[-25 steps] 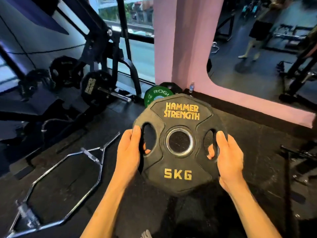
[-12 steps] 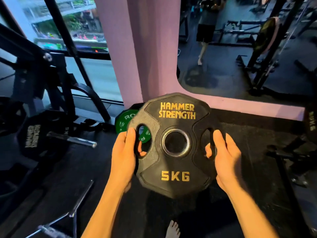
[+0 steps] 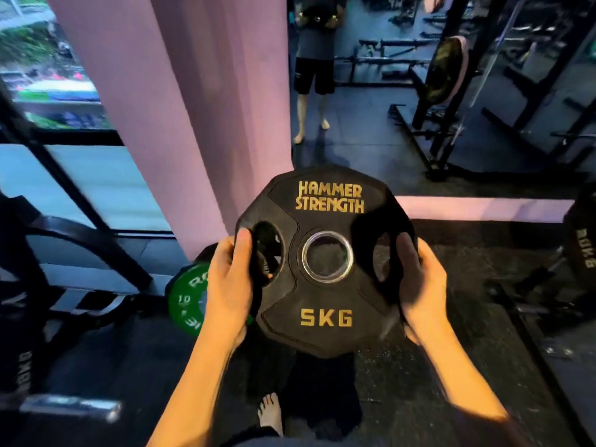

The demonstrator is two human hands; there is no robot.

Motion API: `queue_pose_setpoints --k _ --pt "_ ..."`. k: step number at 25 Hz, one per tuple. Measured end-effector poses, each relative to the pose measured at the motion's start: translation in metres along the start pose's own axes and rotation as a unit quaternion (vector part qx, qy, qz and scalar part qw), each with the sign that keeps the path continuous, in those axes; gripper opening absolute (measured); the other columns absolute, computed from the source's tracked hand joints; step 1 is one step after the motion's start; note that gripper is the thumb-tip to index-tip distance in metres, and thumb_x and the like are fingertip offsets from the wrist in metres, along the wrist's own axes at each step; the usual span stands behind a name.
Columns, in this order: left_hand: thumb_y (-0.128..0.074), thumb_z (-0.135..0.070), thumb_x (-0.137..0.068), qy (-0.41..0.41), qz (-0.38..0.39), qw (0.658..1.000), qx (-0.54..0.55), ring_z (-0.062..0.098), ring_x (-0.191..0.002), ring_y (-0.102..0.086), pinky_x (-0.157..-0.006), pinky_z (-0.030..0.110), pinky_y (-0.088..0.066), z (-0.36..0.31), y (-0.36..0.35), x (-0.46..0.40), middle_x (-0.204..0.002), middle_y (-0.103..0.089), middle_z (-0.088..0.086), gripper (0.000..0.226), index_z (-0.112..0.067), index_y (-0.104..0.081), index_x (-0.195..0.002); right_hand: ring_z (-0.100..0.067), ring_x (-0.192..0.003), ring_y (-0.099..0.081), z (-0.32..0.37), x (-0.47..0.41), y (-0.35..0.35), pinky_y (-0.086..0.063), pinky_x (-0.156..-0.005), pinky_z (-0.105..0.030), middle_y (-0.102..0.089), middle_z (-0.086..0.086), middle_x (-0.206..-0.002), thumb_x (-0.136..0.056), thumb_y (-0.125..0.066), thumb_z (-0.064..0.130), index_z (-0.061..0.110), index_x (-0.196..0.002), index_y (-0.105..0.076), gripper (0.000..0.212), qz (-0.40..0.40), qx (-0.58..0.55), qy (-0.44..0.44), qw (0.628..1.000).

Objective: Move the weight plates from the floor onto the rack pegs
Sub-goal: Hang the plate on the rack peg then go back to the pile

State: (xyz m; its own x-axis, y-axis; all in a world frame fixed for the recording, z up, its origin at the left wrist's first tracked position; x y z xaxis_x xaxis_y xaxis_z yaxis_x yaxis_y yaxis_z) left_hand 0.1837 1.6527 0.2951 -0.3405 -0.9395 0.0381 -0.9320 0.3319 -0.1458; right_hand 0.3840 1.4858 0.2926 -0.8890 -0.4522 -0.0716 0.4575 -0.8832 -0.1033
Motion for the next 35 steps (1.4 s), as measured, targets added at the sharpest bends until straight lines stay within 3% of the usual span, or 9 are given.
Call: queue_pose_setpoints --k 2,8,12,14,16,19,24,28,35 --pt "-0.06 -0.061 -0.082 0.011 0.039 0.999 0.003 0.025 -0.087 -0.062 -0.083 0.049 -0.05 -0.003 -0.012 -0.06 -0.09 -0.068 0.011 0.038 -0.023 -0.063 -0.082 -0.006 -0.055 -0.051 0.003 -0.034 -0.027 -0.042 -0.054 -0.016 -0.058 0.003 -0.058 -0.1 -0.05 0.031 0.01 -0.076 -0.055 0.032 -0.016 0.009 0.009 1.0" --pt "-0.05 -0.039 -0.099 -0.007 0.15 0.989 -0.006 0.013 -0.066 -0.056 -0.062 0.026 -0.048 -0.015 -0.1 -0.183 -0.071 -0.059 0.003 0.032 -0.009 -0.055 -0.088 -0.016 -0.055 -0.045 0.003 -0.126 -0.043 -0.04 -0.058 -0.027 -0.048 -0.009 -0.057 -0.097 -0.055 0.033 0.012 -0.073 -0.051 0.031 -0.124 -0.039 -0.005 0.991" --pt "-0.049 -0.042 -0.1 -0.021 0.225 0.974 -0.028 0.014 -0.061 -0.048 -0.064 0.031 -0.043 0.001 -0.191 -0.247 -0.065 -0.051 0.005 0.034 -0.013 -0.053 -0.082 -0.006 -0.05 -0.046 -0.002 -0.193 -0.013 -0.04 -0.051 -0.014 -0.052 -0.001 -0.054 -0.099 -0.051 0.031 0.009 -0.069 -0.049 0.037 -0.221 0.025 0.036 0.974" --pt "-0.051 -0.052 -0.094 -0.038 0.268 0.962 -0.037 0.015 -0.062 -0.044 -0.064 0.037 -0.038 0.01 -0.247 -0.274 -0.066 -0.047 0.006 0.038 -0.019 -0.05 -0.074 -0.011 -0.053 -0.047 -0.006 -0.227 0.009 -0.04 -0.054 -0.015 -0.051 -0.006 -0.057 -0.099 -0.05 0.033 0.005 -0.072 -0.049 0.039 -0.248 0.028 0.047 0.967" --pt "-0.051 -0.056 -0.091 -0.025 0.298 0.953 -0.038 0.013 -0.06 -0.044 -0.06 0.033 -0.036 0.012 -0.291 -0.288 -0.067 -0.046 0.004 0.044 -0.015 -0.052 -0.076 -0.013 -0.055 -0.046 -0.001 -0.248 0.025 -0.04 -0.054 -0.017 -0.05 -0.008 -0.059 -0.099 -0.05 0.035 0.005 -0.073 -0.049 0.04 -0.269 0.029 0.045 0.962" --pt "-0.05 -0.043 -0.099 0.007 0.358 0.933 -0.015 0.01 -0.056 -0.047 -0.053 0.023 -0.039 0.022 -0.375 -0.301 -0.063 -0.05 0.0 0.036 -0.011 -0.053 -0.082 -0.004 -0.051 -0.045 0.009 -0.28 0.065 -0.038 -0.052 -0.015 -0.05 0.003 -0.054 -0.099 -0.051 0.031 0.008 -0.072 -0.049 0.035 -0.346 0.042 0.051 0.936" --pt "-0.051 -0.045 -0.098 0.051 0.47 0.881 -0.014 0.015 -0.063 -0.048 -0.062 0.03 -0.04 0.034 -0.492 -0.293 -0.061 -0.053 -0.004 0.033 -0.017 -0.054 -0.08 0.009 -0.064 -0.054 0.022 -0.298 0.128 -0.042 -0.06 -0.007 -0.063 0.011 -0.075 -0.098 -0.053 0.028 0.015 -0.092 -0.066 0.019 -0.477 0.06 0.063 0.875" --pt "-0.051 -0.042 -0.098 0.067 0.567 0.821 -0.001 0.02 -0.069 -0.05 -0.071 0.038 -0.042 0.042 -0.588 -0.274 -0.073 -0.055 0.007 0.033 -0.017 -0.055 -0.078 0.008 -0.07 -0.059 0.027 -0.311 0.179 -0.046 -0.063 -0.007 -0.068 0.013 -0.082 -0.097 -0.053 0.032 0.014 -0.105 -0.067 0.024 -0.576 0.073 0.07 0.811" --pt "-0.049 -0.048 -0.097 0.038 0.683 0.729 0.036 0.017 -0.069 -0.047 -0.074 0.035 -0.042 0.026 -0.737 -0.251 -0.07 -0.05 0.003 0.044 -0.006 -0.059 -0.089 0.004 -0.067 -0.06 0.073 -0.359 0.239 -0.047 -0.061 -0.014 -0.068 0.017 -0.072 -0.097 -0.054 0.033 0.024 -0.09 -0.064 0.016 -0.657 0.1 0.141 0.734"
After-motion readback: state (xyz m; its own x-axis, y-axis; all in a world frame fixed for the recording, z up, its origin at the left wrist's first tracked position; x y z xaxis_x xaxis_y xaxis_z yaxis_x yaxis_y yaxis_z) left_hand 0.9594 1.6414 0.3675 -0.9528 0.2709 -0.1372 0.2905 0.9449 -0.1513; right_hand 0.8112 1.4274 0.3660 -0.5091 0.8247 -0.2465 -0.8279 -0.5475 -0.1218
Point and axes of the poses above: each hand's wrist, its own x-axis away from the middle knuckle, its own y-axis out of the back of the hand, z = x × y, the point moved 5 cm from there along -x, towards the middle knuckle
